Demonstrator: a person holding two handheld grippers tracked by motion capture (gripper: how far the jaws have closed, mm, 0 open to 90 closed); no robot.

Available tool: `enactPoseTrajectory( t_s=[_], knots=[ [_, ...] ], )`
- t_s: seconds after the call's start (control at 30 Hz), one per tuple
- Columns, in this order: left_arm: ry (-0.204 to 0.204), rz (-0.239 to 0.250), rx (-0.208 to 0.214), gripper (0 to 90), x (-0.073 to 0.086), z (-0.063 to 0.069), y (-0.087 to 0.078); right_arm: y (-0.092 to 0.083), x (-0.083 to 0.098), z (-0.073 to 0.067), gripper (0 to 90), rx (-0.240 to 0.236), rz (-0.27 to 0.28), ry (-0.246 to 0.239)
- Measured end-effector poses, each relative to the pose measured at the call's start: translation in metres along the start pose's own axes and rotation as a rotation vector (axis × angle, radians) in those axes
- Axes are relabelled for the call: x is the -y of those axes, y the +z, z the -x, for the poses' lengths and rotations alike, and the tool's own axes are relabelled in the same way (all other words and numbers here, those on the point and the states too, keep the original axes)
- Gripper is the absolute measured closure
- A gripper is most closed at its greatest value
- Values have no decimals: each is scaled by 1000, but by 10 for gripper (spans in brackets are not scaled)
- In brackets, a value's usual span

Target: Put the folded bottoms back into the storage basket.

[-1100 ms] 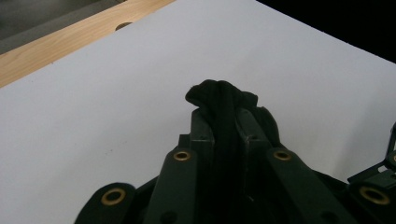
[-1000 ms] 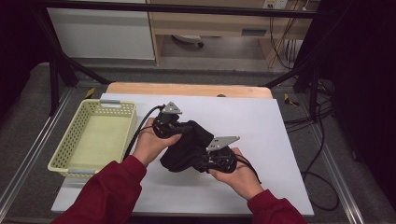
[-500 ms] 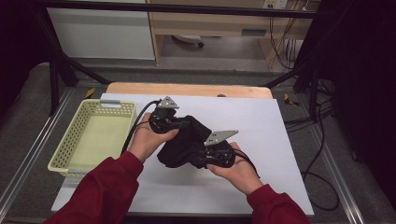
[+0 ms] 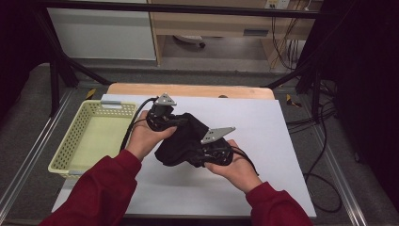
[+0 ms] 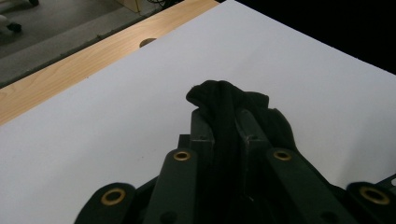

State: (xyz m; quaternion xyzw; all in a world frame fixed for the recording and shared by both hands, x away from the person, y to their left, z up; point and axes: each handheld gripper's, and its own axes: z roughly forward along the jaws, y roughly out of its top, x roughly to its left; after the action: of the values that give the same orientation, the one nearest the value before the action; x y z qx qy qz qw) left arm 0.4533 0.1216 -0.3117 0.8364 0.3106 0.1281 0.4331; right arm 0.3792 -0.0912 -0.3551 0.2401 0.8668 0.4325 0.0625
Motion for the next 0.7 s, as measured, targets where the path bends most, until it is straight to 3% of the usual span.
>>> enactPoseTrajectory(
  t_s=[0.7],
  knots=[
    [-15,-13,-39,804,2,-15,-12,6,-19,-2,749,-8,-17,-35]
  ],
)
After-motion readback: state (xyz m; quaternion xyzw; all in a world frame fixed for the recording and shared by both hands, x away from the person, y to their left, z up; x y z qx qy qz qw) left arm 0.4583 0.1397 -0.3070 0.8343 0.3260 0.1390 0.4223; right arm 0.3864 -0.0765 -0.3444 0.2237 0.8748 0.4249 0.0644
